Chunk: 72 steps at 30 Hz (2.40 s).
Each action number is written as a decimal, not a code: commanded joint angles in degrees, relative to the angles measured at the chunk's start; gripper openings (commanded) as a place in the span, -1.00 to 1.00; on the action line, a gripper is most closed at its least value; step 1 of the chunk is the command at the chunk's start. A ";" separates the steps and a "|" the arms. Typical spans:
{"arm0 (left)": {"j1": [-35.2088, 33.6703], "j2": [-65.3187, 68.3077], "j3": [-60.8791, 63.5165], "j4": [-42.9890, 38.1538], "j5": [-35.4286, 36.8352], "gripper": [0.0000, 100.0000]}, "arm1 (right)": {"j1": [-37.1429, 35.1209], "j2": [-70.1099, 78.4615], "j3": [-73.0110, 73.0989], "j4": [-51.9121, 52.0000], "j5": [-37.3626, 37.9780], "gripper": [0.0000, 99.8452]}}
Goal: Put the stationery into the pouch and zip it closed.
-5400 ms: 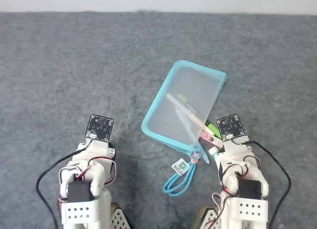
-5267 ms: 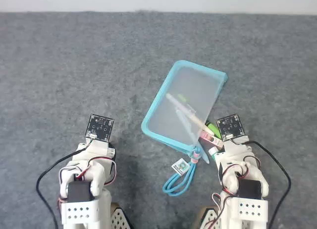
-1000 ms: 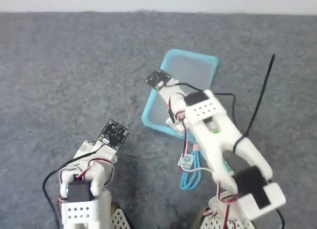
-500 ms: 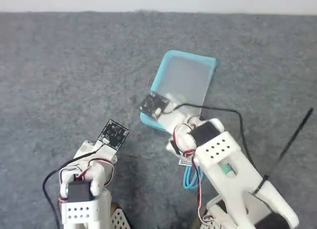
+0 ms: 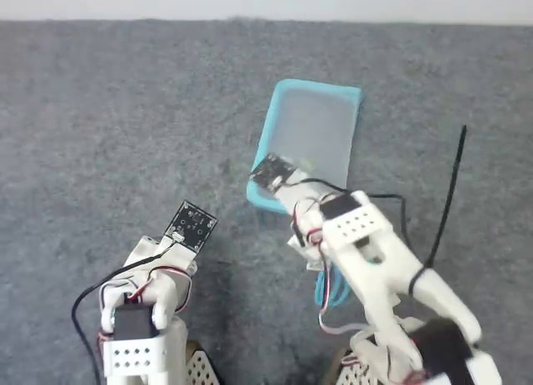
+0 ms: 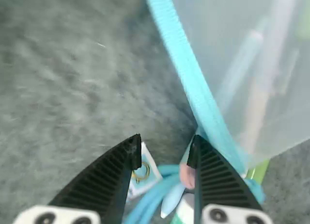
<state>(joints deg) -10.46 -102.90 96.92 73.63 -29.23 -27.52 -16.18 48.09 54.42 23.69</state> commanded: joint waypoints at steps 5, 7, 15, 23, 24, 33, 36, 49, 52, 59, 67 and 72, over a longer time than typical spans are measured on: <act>-0.18 -1.41 -0.31 0.79 -0.79 -0.83 | 4.26 4.09 -10.02 -5.76 -0.62 -0.65; -0.18 -1.41 -0.31 0.70 -0.79 -0.83 | 4.26 5.23 -12.40 -6.02 -0.79 -0.65; -0.18 -1.41 -0.31 0.70 -0.79 -0.83 | 4.26 -8.22 -16.18 5.41 -6.51 -0.65; -0.18 -1.41 -0.31 0.70 -0.79 -0.83 | 6.55 -28.79 -0.62 6.99 -5.63 -0.65; -0.18 -1.41 -0.31 0.70 -0.79 -0.83 | 8.13 -28.97 0.70 6.90 -5.10 -0.65; -0.18 -1.41 -0.31 0.70 -0.79 -0.83 | 20.88 -17.45 2.29 -0.84 -4.84 -0.65; -0.18 -1.41 -0.31 0.70 -0.79 -0.83 | 20.97 -12.18 1.93 -6.55 -6.24 -0.65; -0.18 -1.41 -0.31 0.70 -0.79 -0.83 | 24.57 3.03 -10.11 -14.99 -16.18 -0.65; -0.18 -1.41 -0.31 0.70 -0.79 -0.83 | 24.04 3.74 -10.20 -17.63 -21.71 -0.65; 0.00 -1.41 -0.31 0.70 -0.79 -0.83 | 20.70 5.14 -9.93 -18.07 -27.96 -0.65; 0.00 -1.41 -0.31 0.70 -0.79 -0.83 | 17.27 8.04 -9.67 -16.57 -27.78 -0.65; 0.00 -1.41 -0.31 0.70 -0.79 -0.83 | 17.19 4.62 -9.23 -10.33 -27.78 -0.65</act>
<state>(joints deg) -10.46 -102.90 96.92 73.63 -29.41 -9.67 -7.38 41.23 41.05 -3.38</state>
